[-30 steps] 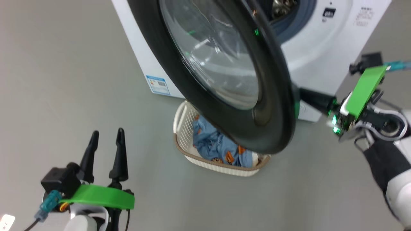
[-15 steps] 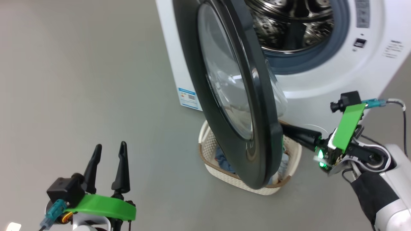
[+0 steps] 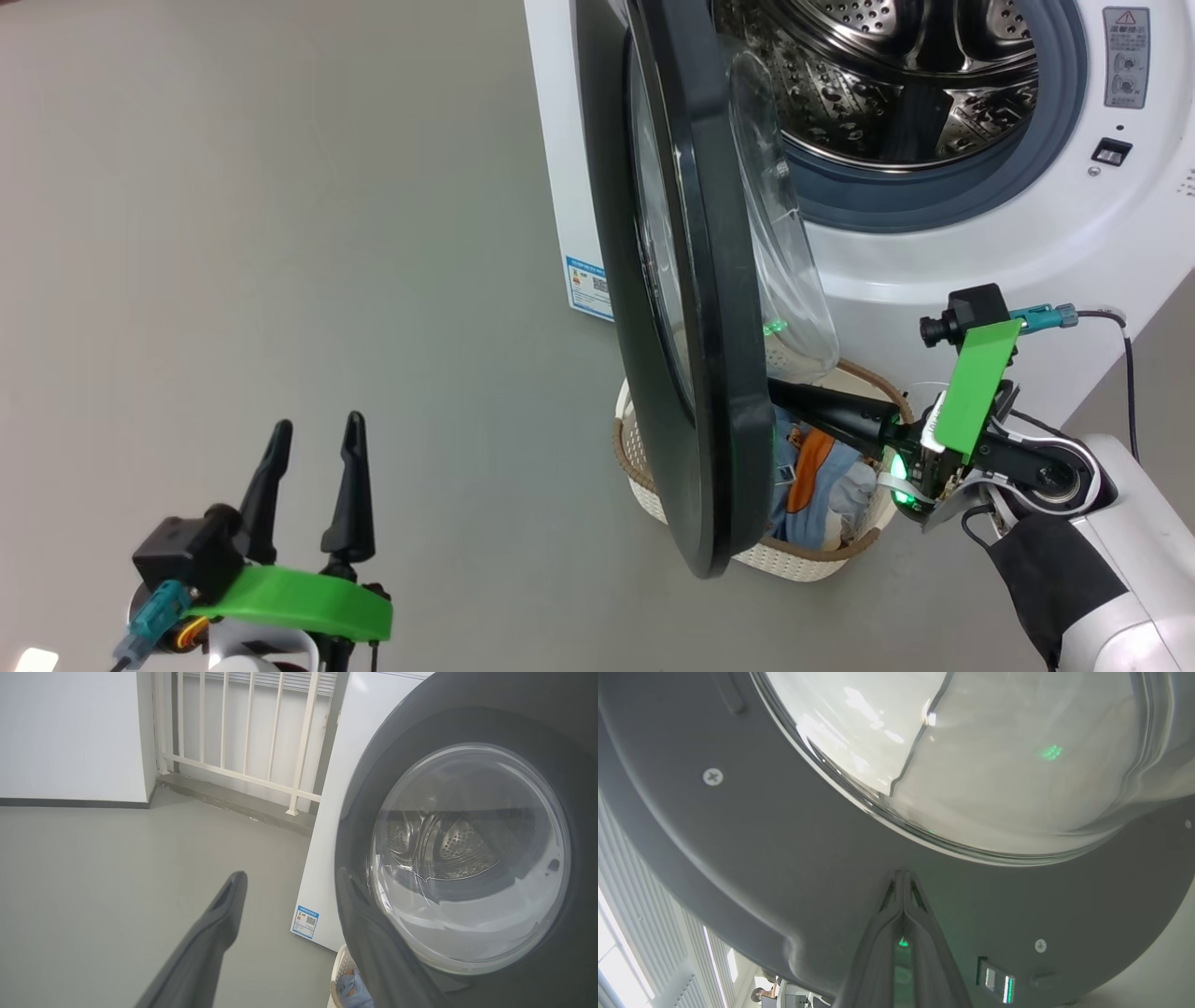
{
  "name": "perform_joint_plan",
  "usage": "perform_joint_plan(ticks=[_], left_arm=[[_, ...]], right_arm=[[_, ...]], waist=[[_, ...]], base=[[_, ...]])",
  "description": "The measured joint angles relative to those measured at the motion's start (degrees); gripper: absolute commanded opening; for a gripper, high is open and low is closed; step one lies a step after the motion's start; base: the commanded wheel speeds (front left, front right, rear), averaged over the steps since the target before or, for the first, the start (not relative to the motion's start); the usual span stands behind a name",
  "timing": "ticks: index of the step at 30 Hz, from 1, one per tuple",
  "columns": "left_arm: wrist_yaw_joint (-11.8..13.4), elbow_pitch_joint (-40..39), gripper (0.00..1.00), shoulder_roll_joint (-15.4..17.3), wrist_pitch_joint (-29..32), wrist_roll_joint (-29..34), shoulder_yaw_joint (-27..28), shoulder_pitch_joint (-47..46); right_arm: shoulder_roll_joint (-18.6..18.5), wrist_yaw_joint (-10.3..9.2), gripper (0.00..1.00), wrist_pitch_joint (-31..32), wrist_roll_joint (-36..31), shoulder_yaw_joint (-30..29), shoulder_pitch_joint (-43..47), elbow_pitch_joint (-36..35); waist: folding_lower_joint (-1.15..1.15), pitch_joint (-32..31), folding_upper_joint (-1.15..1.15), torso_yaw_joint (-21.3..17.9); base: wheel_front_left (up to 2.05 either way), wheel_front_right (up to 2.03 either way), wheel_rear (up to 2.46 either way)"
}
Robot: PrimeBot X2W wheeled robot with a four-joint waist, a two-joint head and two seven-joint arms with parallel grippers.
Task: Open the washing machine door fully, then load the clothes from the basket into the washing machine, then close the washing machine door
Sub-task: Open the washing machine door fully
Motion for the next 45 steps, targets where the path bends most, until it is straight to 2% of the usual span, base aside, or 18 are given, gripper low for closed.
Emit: perform_joint_plan(ticks=[13, 21, 23, 24, 25, 26, 32, 35, 40, 45], left_arm=[[0.08, -0.01, 1.0, 0.01, 0.0, 0.0, 0.14, -0.01], [0.08, -0.01, 1.0, 0.01, 0.0, 0.41, 0.27, 0.01], [0.07, -0.01, 1.0, 0.01, 0.0, 0.42, 0.33, 0.02], [0.07, -0.01, 1.0, 0.01, 0.0, 0.45, 0.38, 0.02], [0.07, -0.01, 1.0, 0.01, 0.0, 0.6, 0.49, 0.03], [0.07, -0.01, 1.0, 0.01, 0.0, 0.91, 0.57, 0.04], [0.04, -0.02, 1.0, 0.0, 0.0, 1.44, 0.94, 0.05], [-0.01, -0.11, 1.0, 0.01, 0.0, 1.46, 1.35, 0.08], [-0.01, -0.46, 1.0, 0.02, 0.0, 1.72, 2.6, 1.14], [-0.02, -1.08, 1.0, 0.03, 0.0, 1.93, 3.24, 1.85]], right_arm=[[1.07, 0.0, 0.0, 1.05, -0.57, -0.86, -0.02, 0.6], [1.4, 0.0, 0.0, 0.76, -1.04, -2.41, -0.02, -1.0], [1.43, 0.0, 0.38, -0.31, -1.31, -2.99, -0.01, -1.8], [1.46, 0.0, 0.49, -0.68, -2.04, -3.16, -0.01, -2.29], [1.59, 0.0, 0.94, -1.05, -2.74, -3.26, -0.01, -2.68], [1.8, 0.0, 1.0, -1.46, -3.05, -3.31, 0.01, -3.07], [3.13, 0.0, 1.0, -3.9, -4.79, -3.12, 0.9, -7.31], [3.05, 0.0, 1.0, -6.48, -8.03, -2.59, 1.78, -11.17], [2.71, 0.0, 1.0, -13.01, -13.59, -0.63, 2.88, -17.29], [0.55, 0.0, 1.0, -21.32, -18.82, 1.56, 4.33, -20.57]], waist=[[0.0, -0.12, 0.0, -1.78], [0.0, -0.66, 0.0, -4.15], [0.0, -0.76, 0.0, -4.92], [0.0, -0.82, 0.0, -5.33], [0.0, -0.87, 0.0, -5.78], [0.0, -0.92, 0.0, -6.29], [0.0, -1.24, 0.0, -9.75], [0.0, -1.35, 0.0, -11.76], [0.0, -1.46, 0.0, -15.31], [0.0, -1.52, 0.0, -18.75]], base=[[0.0, 0.0, 0.0], [0.0, 0.0, 0.0], [0.0, 0.0, 0.0], [0.0, 0.0, 0.0], [0.0, 0.0, 0.0], [0.0, 0.0, 0.0], [0.0, 0.0, 0.0], [0.0, 0.0, 0.0], [0.0, 0.0, 0.0], [0.0, 0.0, 0.0]])
